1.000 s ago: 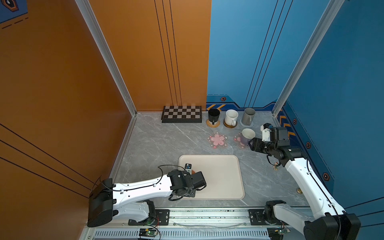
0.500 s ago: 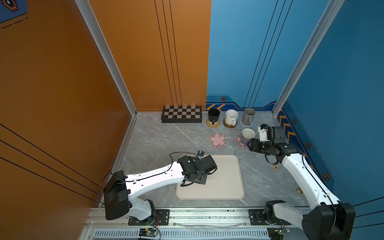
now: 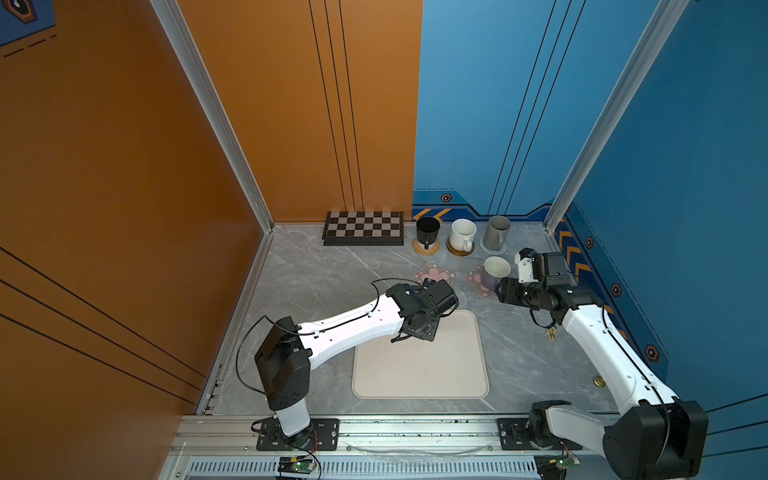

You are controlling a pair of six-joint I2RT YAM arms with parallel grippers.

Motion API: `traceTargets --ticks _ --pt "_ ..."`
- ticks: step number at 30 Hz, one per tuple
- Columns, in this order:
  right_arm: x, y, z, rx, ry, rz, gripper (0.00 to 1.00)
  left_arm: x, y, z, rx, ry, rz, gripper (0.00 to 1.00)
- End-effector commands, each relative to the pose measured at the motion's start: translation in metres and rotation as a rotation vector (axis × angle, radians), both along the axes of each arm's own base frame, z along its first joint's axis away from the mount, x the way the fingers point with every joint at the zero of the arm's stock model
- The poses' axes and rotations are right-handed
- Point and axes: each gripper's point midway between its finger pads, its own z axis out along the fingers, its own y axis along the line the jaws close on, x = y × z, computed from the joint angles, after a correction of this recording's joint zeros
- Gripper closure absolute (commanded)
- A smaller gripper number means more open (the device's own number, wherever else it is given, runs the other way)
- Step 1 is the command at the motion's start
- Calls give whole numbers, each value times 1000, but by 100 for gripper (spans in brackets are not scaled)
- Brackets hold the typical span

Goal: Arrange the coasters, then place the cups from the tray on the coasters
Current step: 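Carry the orange-pink mug with the left gripper to the nearer pink flower coaster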

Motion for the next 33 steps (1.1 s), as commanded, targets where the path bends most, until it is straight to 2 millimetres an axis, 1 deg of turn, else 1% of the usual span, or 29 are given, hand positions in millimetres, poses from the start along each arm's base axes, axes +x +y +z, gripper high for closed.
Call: traceTargets --ticks 1,8,13,17,21,27,33 --pt "3 -5 3 -41 0 2 39 28 -9 27 -48 -90 -18 100" --pt "0 -7 1 -45 13 -7 39 60 -12 33 -91 -115 15 100" --pt "-1 -7 2 -45 19 -14 39 83 -16 24 -108 -132 60 100" --pt "-1 -8 8 -49 21 -16 39 103 -26 22 -146 -157 83 100" --pt "-1 -10 12 -67 27 -19 39 124 -33 26 -165 -189 114 100" --pt "3 -12 14 -88 38 -12 39 141 -37 25 -176 -212 189 100" --pt "7 -11 9 -87 58 -6 40 155 -37 22 -172 -246 260 100"
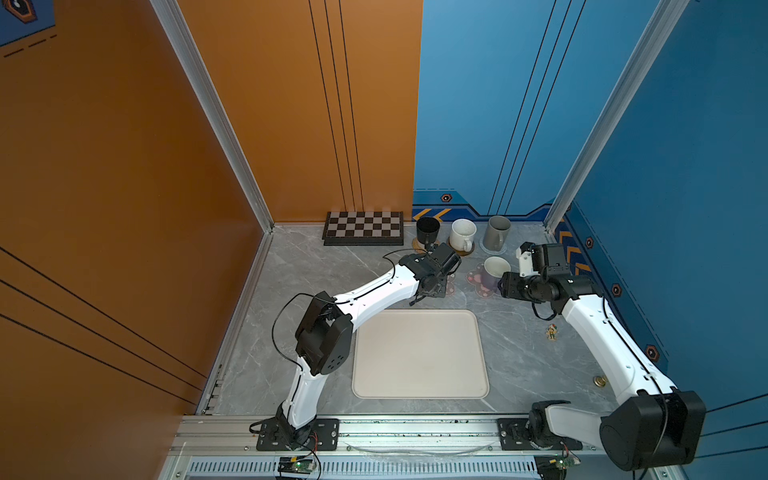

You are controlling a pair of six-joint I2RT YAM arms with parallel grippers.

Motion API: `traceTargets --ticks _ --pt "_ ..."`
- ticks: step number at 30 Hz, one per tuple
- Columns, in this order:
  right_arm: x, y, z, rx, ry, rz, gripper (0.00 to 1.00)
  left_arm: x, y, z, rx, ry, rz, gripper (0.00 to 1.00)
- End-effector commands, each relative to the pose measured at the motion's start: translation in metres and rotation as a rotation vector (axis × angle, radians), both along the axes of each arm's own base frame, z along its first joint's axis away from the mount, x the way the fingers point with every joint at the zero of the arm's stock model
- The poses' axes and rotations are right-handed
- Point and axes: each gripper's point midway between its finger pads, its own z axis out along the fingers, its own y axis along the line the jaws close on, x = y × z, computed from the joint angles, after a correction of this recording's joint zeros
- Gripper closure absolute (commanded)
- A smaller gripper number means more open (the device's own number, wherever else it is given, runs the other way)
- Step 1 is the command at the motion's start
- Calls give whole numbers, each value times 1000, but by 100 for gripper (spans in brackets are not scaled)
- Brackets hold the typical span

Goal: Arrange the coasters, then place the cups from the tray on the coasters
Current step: 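Carry the orange-pink mug with the left gripper to the nearer pink flower coaster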

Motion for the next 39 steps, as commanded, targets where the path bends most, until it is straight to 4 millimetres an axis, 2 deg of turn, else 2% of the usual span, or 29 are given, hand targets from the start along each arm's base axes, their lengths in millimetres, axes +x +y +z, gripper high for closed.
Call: traceTargets --ticks 1,7,14,24,34,39 --pt "-2 -2 -3 -30 29 12 40 30 -1 26 -46 -127 99 100" --pt "-5 -3 -14 -52 55 24 40 39 -12 25 -60 -153 134 100" --pt "-3 -1 -11 -42 46 29 40 47 -28 25 -96 -151 129 100" --pt "0 6 -11 -11 31 35 40 53 -28 15 -81 -155 155 100" --pt "-1 10 -13 -5 30 42 40 56 -40 3 -70 -152 137 100" --pt "0 11 -14 -6 31 44 40 58 -38 1 -59 -158 149 100"
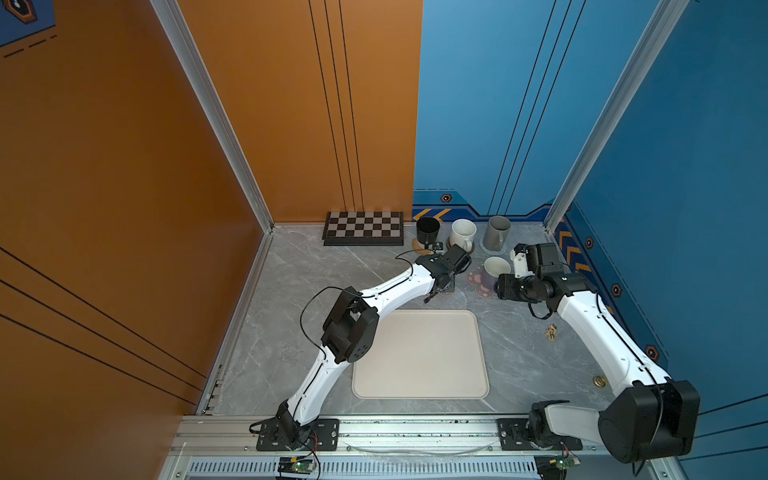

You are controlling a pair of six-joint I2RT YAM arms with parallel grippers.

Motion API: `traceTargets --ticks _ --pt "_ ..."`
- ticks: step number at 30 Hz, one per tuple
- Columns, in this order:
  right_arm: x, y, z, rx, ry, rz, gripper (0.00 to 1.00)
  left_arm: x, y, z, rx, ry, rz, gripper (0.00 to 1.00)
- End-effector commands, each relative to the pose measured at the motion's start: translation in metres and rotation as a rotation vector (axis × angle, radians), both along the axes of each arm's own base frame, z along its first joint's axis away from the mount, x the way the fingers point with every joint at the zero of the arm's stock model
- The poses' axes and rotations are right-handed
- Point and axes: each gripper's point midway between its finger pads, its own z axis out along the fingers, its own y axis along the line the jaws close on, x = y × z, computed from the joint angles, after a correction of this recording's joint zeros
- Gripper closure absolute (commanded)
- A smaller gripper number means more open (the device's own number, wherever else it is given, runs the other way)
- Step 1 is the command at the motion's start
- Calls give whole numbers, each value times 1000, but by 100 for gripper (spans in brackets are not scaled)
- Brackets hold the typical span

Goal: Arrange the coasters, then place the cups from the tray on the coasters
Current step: 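Carry the orange-pink mug with the left gripper to the nearer pink flower coaster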

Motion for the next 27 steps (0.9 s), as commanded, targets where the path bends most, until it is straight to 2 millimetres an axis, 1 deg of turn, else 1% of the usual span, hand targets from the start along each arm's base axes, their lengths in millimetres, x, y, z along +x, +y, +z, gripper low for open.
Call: traceTargets --ticks 1,6,10,13,18,26,27 --pt "-1 3 -6 6 10 4 40 16 -8 37 -48 -118 33 100" --pt "0 4 -8 8 16 5 40 18 -10 31 -40 -118 38 100" --pt "1 6 -10 15 19 5 40 18 -16 25 -28 -122 35 100" --pt "1 9 -10 26 20 13 40 20 -17 26 -17 -137 34 100" --pt "2 11 -8 26 14 19 40 18 -13 28 -11 -140 41 100" --pt "1 15 -9 32 16 24 40 14 -11 10 -27 -79 53 100" --pt "0 16 -9 36 16 28 40 13 -10 7 -34 -68 58 98"
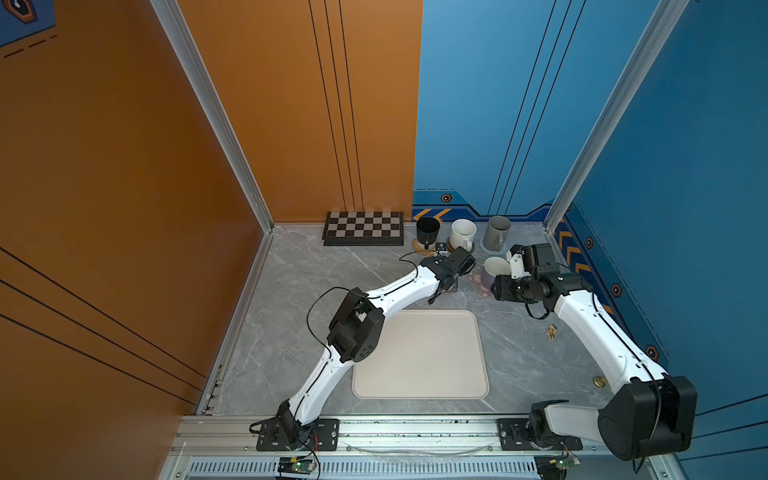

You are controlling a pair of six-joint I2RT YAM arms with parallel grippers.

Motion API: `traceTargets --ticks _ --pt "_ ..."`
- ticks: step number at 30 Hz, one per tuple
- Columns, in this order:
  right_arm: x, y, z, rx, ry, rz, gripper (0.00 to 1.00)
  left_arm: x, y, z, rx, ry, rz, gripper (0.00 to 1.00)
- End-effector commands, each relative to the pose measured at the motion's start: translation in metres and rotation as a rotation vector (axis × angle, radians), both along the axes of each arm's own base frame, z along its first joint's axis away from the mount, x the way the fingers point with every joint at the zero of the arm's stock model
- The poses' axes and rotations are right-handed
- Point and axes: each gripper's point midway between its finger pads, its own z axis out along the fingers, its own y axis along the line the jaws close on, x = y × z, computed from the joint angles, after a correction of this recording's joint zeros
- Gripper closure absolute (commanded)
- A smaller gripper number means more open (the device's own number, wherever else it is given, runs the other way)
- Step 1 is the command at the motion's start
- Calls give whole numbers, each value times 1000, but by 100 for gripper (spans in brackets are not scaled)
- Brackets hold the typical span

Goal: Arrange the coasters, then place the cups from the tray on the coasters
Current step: 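Lower the orange-pink mug onto the pink flower coaster and open the left gripper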

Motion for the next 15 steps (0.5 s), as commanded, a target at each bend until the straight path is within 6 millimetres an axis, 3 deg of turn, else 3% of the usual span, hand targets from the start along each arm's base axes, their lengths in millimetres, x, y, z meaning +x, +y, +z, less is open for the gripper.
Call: traceTargets --ticks 1,6,10,12,15 --pt "0 8 -2 29 -1 9 40 8 0 12 -56 -30 44 95" --pt "-2 8 6 30 -25 8 40 4 1 6 -65 -1 39 93" --pt "-3 9 9 37 -32 7 40 -1 -2 -2 -67 27 28 79" --pt "-4 9 10 40 -33 10 40 -4 0 -6 -76 47 39 67" --pt "-7 8 12 38 -38 8 39 -6 5 -4 -66 43 43 60"
